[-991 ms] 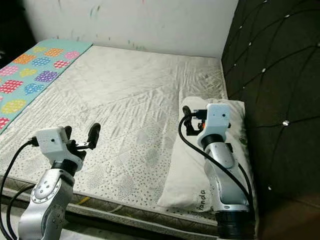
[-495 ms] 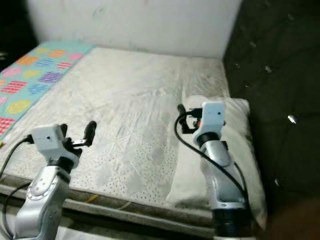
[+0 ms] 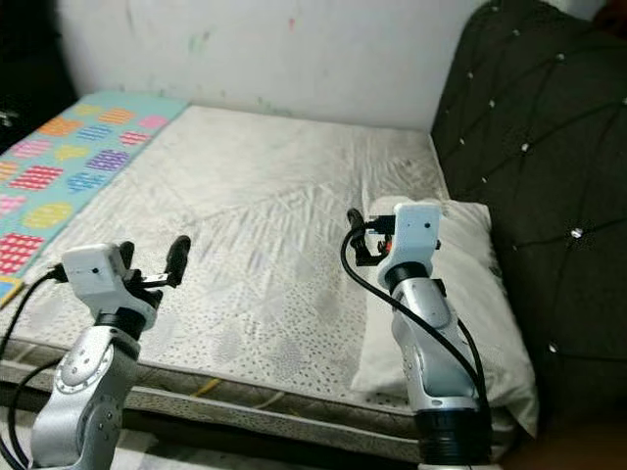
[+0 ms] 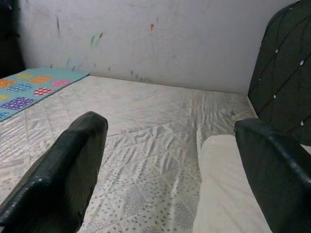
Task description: Clean up the room
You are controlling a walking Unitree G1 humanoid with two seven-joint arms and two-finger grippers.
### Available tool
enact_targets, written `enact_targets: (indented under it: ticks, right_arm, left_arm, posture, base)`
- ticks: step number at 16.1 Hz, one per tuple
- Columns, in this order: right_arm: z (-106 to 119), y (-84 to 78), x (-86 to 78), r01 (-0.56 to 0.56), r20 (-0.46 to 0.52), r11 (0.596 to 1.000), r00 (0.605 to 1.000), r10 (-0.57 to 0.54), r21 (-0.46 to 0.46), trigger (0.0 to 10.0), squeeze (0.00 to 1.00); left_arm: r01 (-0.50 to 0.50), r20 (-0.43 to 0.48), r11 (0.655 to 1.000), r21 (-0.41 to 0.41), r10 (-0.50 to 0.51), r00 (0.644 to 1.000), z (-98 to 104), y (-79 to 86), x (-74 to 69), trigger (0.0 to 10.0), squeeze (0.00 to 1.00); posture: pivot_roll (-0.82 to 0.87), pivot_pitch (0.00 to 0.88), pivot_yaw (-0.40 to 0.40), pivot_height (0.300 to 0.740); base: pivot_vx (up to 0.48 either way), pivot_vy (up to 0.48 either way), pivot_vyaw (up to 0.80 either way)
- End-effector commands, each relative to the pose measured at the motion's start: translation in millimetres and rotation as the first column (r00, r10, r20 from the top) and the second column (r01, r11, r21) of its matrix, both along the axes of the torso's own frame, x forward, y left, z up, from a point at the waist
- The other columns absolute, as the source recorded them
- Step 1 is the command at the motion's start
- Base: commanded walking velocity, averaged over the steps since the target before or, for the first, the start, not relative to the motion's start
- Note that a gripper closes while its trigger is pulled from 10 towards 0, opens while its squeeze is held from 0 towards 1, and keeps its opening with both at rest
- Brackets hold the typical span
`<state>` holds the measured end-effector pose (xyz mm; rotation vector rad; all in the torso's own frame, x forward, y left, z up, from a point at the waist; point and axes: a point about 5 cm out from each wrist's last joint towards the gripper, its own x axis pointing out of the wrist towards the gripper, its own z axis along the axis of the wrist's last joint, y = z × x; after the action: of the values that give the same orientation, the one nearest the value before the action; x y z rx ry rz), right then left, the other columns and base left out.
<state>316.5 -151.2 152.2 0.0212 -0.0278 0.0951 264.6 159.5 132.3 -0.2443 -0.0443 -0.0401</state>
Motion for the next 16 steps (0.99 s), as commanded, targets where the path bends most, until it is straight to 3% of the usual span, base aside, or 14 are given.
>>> enact_targets:
  ticks: [1, 4, 16]
  right_arm:
    - [2.3, -5.2, 1.5, 0.015, 0.007, 1.0, 1.0, -0.015, -0.003, 10.0, 0.0]
    - [2.0, -5.0, 1.5, 0.014, 0.009, 1.0, 1.0, -0.014, -0.012, 10.0, 0.0]
    - [-0.1, -5.7, 2.4, 0.023, 0.004, 1.0, 1.0, -0.023, -0.019, 10.0, 0.0]
  left_arm:
    - [0.028, 0.01, 1.0, -0.004, -0.028, 1.0, 1.9, -5.4, 0.7, 10.0, 0.0]
    - [0.03, 0.01, 1.0, -0.006, -0.03, 1.0, 1.7, -5.1, 0.7, 10.0, 0.0]
    - [0.037, 0.009, 0.999, 0.004, -0.037, 0.999, 1.8, -5.3, 1.4, 10.0, 0.0]
  posture:
    - [-0.14, 0.0, -0.014, 0.74]
    - [-0.14, 0.0, -0.015, 0.74]
    - [-0.14, 0.0, -0.013, 0.74]
  base:
    - [0.0, 0.0, 0.0]
    - [0.0, 0.0, -0.28]
    - [0.273, 0.0, 0.0]
